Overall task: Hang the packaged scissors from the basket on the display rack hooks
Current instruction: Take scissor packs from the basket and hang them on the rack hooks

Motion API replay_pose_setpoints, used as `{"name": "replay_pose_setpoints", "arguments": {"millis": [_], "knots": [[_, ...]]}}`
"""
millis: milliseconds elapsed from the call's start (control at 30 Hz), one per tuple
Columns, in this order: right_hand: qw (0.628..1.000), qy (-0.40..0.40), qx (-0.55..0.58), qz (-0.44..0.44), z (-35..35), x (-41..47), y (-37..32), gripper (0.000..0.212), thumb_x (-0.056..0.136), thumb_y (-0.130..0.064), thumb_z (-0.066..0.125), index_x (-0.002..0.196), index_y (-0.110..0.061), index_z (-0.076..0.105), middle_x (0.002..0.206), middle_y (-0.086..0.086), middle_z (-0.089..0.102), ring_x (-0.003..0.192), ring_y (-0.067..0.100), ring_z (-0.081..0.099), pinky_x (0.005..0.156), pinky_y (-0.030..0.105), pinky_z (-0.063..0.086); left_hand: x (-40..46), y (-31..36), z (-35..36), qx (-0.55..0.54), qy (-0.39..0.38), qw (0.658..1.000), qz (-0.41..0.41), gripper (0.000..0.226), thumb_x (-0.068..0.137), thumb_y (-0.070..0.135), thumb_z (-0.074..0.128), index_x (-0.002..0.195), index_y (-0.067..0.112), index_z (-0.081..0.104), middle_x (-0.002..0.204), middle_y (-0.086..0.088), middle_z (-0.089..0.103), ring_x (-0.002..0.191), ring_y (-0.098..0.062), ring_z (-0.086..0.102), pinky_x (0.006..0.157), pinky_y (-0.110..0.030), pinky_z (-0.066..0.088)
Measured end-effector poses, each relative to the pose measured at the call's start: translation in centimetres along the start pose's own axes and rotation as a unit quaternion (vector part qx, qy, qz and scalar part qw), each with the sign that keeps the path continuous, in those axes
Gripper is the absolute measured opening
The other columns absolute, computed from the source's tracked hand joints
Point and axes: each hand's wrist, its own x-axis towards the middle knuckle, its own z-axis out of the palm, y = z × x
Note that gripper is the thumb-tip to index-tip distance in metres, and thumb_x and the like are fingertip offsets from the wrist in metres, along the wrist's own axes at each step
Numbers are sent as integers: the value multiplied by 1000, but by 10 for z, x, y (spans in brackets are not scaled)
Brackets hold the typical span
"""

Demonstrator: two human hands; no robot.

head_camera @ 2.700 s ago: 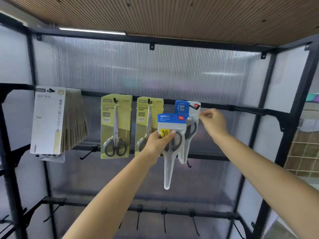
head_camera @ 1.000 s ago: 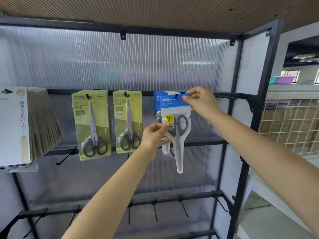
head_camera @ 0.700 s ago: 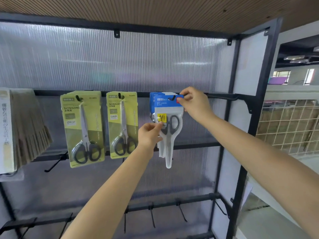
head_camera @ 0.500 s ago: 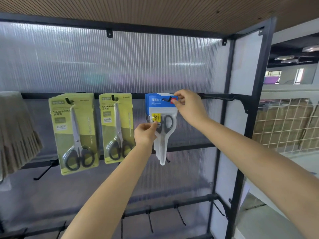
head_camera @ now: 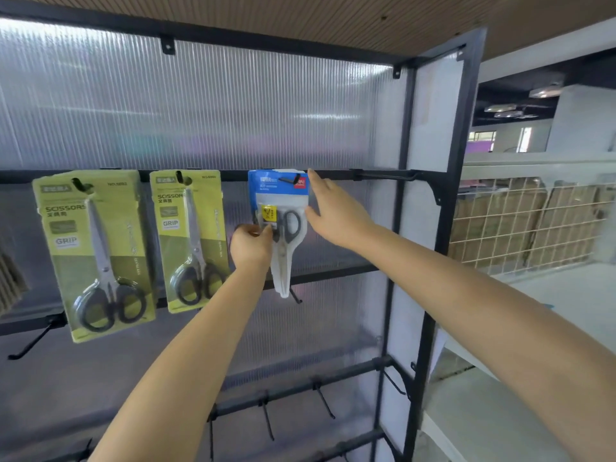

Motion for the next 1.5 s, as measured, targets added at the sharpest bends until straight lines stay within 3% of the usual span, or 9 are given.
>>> {"name": "replay_pose_setpoints", "arguments": {"millis": [167,333,567,700,800,1100,1267,1367,1500], "knots": [[1000,-4,-3,22,-21,-34,3,62,98,-25,41,150,-8,12,152,10,28,133,25,36,100,35,38,-33,6,-4,85,31,995,48,49,91,17,58,132,-1,38,135,-19,41,123,-34,43,97,-38,37],[997,-12,-14,79,-40,-87,16,56,98,-24,40,148,-6,19,145,12,35,128,29,40,103,39,37,-81,-9,3,183,15,961,207,53,90,14,56,136,-3,36,145,-18,31,135,-34,29,105,-45,35],[983,-34,-43,173,-70,-200,35,51,96,-23,43,143,-5,29,144,12,37,127,30,41,101,37,33,-199,-7,35,233,-193,911,279,52,98,26,45,140,-1,32,152,-14,27,142,-26,19,114,-34,20],[963,-40,-45,261,-92,-287,53,47,93,-22,47,137,-7,37,134,12,46,121,31,46,94,38,39,-283,-8,62,216,-292,889,280,36,97,25,46,122,-1,48,131,-16,48,125,-30,38,97,-36,33],[940,-53,-53,332,-109,-363,67,54,92,-23,49,142,-7,34,135,14,46,121,32,47,98,39,40,-348,-21,84,209,-362,861,292,38,95,23,48,125,0,47,129,-16,49,122,-32,43,98,-38,37],[823,-58,-42,563,-138,-589,62,39,94,-18,48,130,-3,44,124,16,53,110,32,53,86,35,41,-537,-90,104,207,-579,737,280,44,97,28,45,132,1,44,136,-15,46,128,-28,40,102,-33,31],[727,-83,-12,682,-119,-677,47,47,97,-22,43,141,-6,34,142,12,41,128,27,41,100,33,34,-591,-141,107,238,-649,662,290,38,98,30,44,126,5,47,130,-10,49,123,-25,43,96,-31,36],[668,-87,26,738,-96,-719,39,49,98,-21,41,144,-7,30,144,11,38,127,26,42,100,36,38,-608,-183,108,270,-693,615,261,44,99,30,43,133,3,43,138,-9,44,129,-24,39,103,-32,34],[588,-83,65,802,-49,-771,25,42,99,-18,40,139,-5,36,133,13,47,109,26,54,92,37,46,-619,-250,112,306,-731,568,220,32,97,33,46,115,7,52,121,-7,54,110,-24,51,88,-37,47]]}}
